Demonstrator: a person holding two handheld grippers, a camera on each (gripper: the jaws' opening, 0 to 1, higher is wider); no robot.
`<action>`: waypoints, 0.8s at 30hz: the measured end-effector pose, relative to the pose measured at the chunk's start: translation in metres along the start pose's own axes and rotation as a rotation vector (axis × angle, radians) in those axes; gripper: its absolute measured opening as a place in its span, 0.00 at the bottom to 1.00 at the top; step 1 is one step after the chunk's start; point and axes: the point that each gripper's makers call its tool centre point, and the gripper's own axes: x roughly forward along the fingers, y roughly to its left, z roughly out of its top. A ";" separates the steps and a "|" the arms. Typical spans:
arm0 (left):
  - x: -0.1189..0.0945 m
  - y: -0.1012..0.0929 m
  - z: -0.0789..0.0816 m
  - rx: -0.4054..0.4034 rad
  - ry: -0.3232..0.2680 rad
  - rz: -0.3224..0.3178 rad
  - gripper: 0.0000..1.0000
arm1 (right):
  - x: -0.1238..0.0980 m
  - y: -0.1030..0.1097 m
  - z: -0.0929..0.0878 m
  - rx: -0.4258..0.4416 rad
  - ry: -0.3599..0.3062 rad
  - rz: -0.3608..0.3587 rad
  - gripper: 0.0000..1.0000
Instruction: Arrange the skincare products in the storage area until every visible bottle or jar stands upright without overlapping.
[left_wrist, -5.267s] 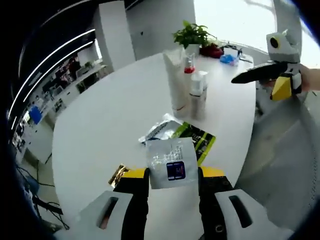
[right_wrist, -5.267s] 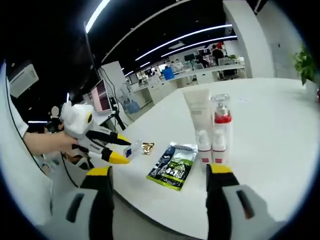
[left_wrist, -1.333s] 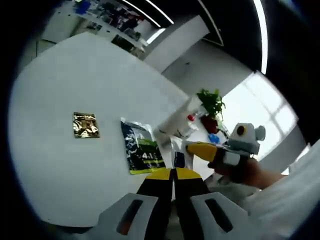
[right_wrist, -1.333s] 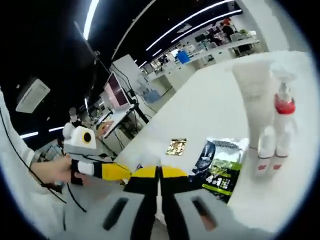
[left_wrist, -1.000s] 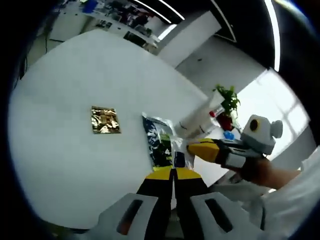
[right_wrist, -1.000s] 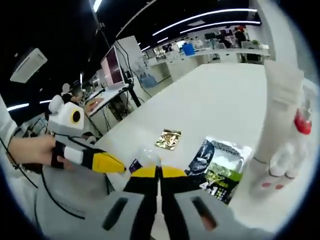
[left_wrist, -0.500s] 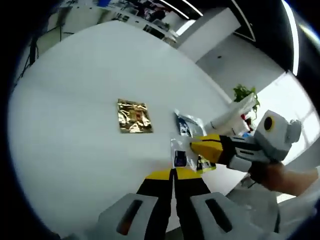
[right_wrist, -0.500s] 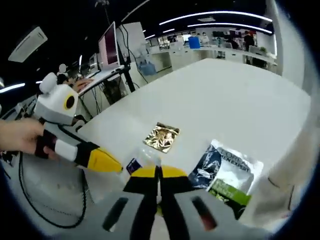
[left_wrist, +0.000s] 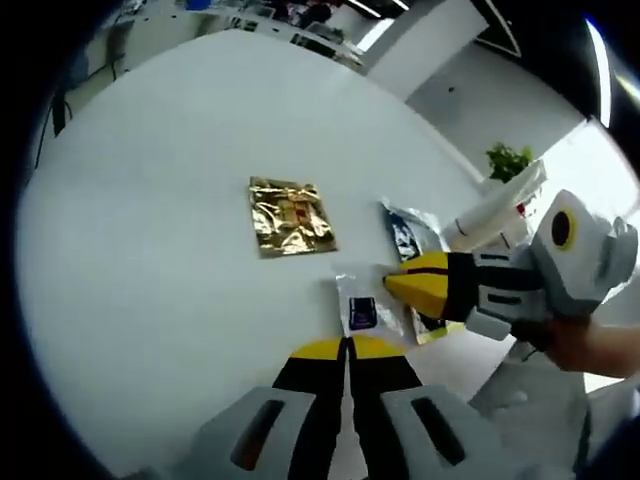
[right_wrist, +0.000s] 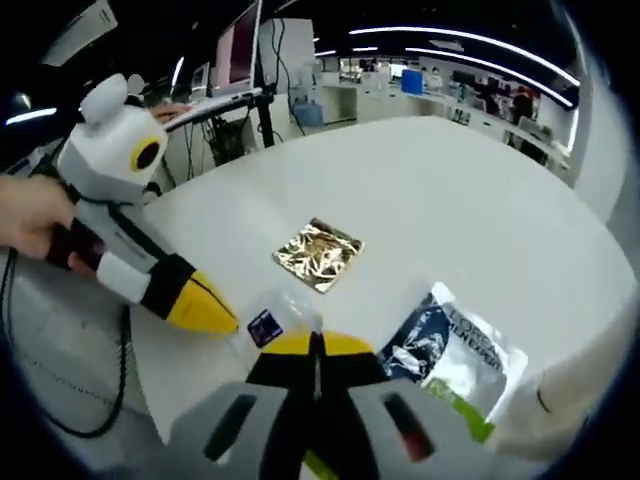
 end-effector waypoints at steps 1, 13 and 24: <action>0.000 0.003 -0.001 0.025 0.013 0.017 0.00 | 0.000 -0.004 -0.002 -0.024 0.012 -0.021 0.01; -0.002 -0.004 0.008 0.258 0.012 0.058 0.00 | 0.004 0.001 -0.005 -0.030 0.022 -0.010 0.01; 0.017 -0.027 0.019 0.763 0.030 0.065 0.16 | 0.006 -0.001 -0.006 -0.125 0.032 -0.005 0.01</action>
